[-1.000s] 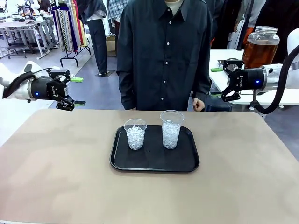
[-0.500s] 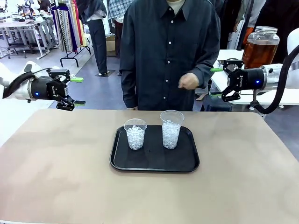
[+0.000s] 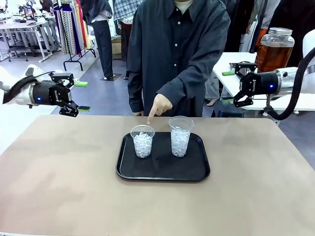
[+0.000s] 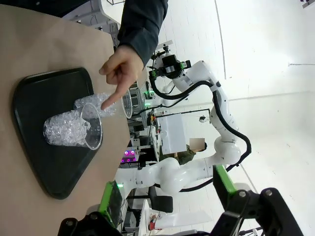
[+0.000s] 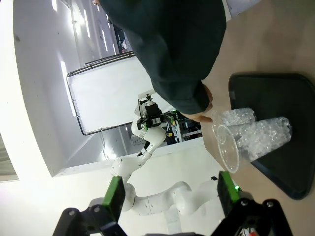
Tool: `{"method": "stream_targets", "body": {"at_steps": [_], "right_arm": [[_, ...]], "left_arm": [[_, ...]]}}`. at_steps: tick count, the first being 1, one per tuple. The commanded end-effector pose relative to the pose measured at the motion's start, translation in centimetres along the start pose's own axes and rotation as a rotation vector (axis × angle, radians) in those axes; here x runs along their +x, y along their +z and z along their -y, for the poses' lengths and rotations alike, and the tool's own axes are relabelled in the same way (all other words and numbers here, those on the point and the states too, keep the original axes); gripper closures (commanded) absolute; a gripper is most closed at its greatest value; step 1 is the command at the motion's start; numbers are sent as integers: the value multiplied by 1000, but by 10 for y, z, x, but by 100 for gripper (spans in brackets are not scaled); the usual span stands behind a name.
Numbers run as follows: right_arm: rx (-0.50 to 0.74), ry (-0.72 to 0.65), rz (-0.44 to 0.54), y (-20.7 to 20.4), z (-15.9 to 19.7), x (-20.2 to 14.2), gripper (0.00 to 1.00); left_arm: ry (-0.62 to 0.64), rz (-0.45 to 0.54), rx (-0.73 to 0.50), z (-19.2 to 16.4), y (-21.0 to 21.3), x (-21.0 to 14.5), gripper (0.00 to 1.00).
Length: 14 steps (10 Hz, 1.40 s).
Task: Pour the drink into the iced cup.
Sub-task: Pick up the iced cup indicated by the human and present it to them.
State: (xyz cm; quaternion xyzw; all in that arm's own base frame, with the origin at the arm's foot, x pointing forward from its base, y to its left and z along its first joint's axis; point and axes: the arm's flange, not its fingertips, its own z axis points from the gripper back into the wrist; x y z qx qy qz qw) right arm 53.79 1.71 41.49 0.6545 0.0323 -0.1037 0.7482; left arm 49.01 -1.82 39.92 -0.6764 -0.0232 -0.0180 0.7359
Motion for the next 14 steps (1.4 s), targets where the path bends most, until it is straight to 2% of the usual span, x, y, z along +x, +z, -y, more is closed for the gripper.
{"method": "stream_targets", "body": {"at_steps": [1,6,9,10,12,13,14], "right_arm": [[0,2,1,1,-1,0,0],[0,2,1,1,-1,0,0],[0,2,1,1,-1,0,0],[0,2,1,1,-1,0,0],[0,2,1,1,-1,0,0],[0,2,1,1,-1,0,0],[0,2,1,1,-1,0,0]], "left_arm": [[-15,10,-12,1,0,0,0],[0,0,0,0,0,0,0],[-386,1,63,3,2,4,0],[-558,-3,68,1,0,0,0],[-718,32,138,0,-5,-6,0],[-775,21,132,1,-7,-9,0],[-754,-15,143,4,-3,-13,0]]}}
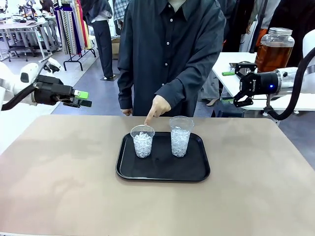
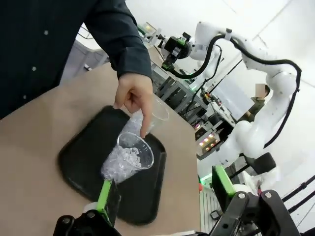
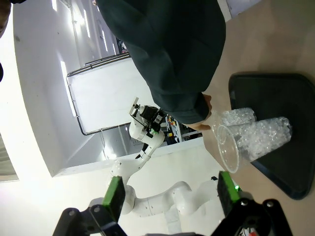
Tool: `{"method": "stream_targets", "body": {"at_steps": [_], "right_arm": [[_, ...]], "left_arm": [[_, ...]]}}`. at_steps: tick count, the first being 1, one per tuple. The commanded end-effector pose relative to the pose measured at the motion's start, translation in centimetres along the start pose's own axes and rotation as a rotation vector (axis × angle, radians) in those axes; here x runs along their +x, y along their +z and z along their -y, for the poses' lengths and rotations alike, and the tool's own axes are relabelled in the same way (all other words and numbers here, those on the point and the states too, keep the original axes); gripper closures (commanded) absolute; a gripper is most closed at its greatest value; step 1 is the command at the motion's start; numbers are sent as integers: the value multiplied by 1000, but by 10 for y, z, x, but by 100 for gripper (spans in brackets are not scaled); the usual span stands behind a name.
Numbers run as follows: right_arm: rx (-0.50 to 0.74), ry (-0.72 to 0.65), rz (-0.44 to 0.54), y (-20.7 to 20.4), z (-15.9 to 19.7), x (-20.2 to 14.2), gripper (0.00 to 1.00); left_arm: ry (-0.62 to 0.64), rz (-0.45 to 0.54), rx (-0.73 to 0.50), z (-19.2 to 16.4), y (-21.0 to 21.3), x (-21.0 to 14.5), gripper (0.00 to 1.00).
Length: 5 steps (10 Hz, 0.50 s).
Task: Pour the drink into the iced cup.
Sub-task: Pick up the iced cup indicated by the human and present it to them.
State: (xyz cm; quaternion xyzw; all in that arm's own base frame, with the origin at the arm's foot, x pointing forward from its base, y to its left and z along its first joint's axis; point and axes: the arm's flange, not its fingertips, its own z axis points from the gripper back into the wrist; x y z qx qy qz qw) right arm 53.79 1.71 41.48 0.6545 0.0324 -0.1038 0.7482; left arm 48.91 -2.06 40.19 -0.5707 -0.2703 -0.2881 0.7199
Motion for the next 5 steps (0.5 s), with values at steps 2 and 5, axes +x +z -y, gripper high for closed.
{"method": "stream_targets", "body": {"at_steps": [2,5], "right_arm": [[0,2,1,1,-1,0,0],[0,2,1,1,-1,0,0]], "left_arm": [[33,2,-8,-2,1,4,0],[-171,33,-1,-5,-5,-2,0]]}}
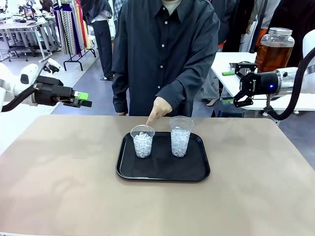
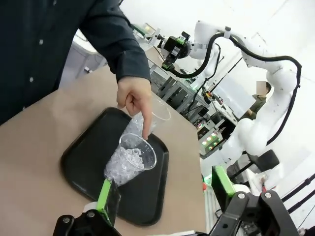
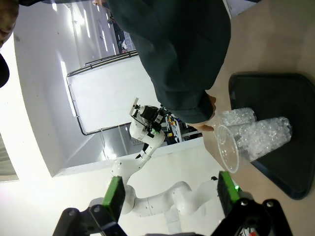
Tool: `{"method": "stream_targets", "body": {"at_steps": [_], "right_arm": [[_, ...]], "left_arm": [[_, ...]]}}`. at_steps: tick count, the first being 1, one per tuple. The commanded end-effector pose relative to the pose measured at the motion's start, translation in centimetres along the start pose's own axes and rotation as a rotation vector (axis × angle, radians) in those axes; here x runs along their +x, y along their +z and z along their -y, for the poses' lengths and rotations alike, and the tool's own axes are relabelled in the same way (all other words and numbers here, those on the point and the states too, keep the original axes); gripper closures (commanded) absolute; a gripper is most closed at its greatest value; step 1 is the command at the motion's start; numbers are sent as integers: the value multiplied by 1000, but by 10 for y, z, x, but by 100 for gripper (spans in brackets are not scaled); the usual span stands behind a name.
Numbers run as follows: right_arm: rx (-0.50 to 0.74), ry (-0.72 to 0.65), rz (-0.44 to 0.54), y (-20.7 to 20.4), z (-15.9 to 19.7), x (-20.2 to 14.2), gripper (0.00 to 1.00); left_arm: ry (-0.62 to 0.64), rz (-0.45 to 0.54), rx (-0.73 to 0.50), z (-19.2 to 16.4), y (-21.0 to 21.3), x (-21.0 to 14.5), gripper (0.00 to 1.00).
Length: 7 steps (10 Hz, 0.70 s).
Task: Pour the drink into the iced cup.
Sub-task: Pick up the iced cup indicated by the human and present it to them.
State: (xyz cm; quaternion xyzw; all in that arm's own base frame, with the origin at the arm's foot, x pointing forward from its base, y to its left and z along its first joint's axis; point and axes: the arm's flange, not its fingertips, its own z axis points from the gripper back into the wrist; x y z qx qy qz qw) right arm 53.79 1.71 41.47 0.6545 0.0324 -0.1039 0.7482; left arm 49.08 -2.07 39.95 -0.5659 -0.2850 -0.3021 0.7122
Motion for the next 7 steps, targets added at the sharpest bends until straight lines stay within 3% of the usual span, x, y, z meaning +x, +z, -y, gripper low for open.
{"method": "stream_targets", "body": {"at_steps": [1,2,4,7], "right_arm": [[0,2,1,1,-1,0,0],[0,2,1,1,-1,0,0],[0,2,1,1,-1,0,0],[0,2,1,1,-1,0,0]], "left_arm": [[-291,41,3,-10,-10,-7,0],[-465,6,11,-16,-16,-15,0],[-626,-9,53,-22,-29,-30,0],[-719,-8,33,-31,-41,-45,0]]}}
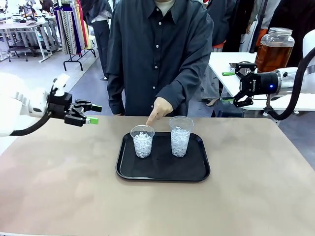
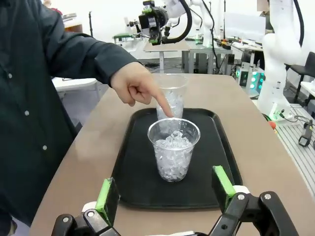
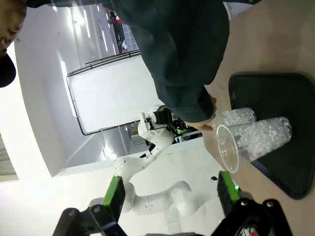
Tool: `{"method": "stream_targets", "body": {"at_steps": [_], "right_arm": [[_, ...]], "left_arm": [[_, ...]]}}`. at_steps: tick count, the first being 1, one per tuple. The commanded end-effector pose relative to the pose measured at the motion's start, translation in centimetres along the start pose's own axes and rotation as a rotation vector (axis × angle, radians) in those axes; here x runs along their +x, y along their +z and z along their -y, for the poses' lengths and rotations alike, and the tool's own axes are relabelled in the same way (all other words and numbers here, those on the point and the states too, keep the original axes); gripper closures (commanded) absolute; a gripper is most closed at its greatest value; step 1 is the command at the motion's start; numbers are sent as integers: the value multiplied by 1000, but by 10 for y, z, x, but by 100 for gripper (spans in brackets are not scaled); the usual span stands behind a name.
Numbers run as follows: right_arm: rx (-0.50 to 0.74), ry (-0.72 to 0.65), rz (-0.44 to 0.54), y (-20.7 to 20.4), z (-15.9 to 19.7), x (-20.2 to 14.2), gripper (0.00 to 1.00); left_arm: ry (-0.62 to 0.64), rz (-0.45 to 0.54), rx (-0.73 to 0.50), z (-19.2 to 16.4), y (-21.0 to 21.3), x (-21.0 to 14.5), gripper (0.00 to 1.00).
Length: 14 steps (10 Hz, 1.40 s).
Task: Pour the drink into the iced cup.
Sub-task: Pick up the iced cup indicated by the human and present it to them.
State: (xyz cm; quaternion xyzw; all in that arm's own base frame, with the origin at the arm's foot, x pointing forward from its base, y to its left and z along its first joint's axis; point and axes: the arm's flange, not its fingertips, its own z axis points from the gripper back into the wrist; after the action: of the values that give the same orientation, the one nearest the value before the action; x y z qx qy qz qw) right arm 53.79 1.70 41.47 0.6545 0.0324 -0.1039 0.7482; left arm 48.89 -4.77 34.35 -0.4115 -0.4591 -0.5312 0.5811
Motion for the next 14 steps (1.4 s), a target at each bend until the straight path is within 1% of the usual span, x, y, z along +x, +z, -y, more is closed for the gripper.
{"method": "stream_targets", "body": {"at_steps": [1,2,4,5,7,8,10,14], "right_arm": [[0,2,1,1,-1,0,0],[0,2,1,1,-1,0,0],[0,2,1,1,-1,0,0],[0,2,1,1,-1,0,0],[0,2,1,1,-1,0,0],[0,2,1,1,-1,0,0],[0,2,1,1,-1,0,0],[0,2,1,1,-1,0,0]], "left_arm": [[37,31,-31,4,0,-9,0],[0,0,0,0,0,0,0],[0,0,0,0,0,0,0],[9,6,-9,1,-2,-6,0],[-97,23,-12,-10,-12,-20,0],[-104,18,-8,-13,-18,-25,0],[-98,17,-30,-16,-31,-32,0],[-39,19,-59,-19,-65,-45,0]]}}
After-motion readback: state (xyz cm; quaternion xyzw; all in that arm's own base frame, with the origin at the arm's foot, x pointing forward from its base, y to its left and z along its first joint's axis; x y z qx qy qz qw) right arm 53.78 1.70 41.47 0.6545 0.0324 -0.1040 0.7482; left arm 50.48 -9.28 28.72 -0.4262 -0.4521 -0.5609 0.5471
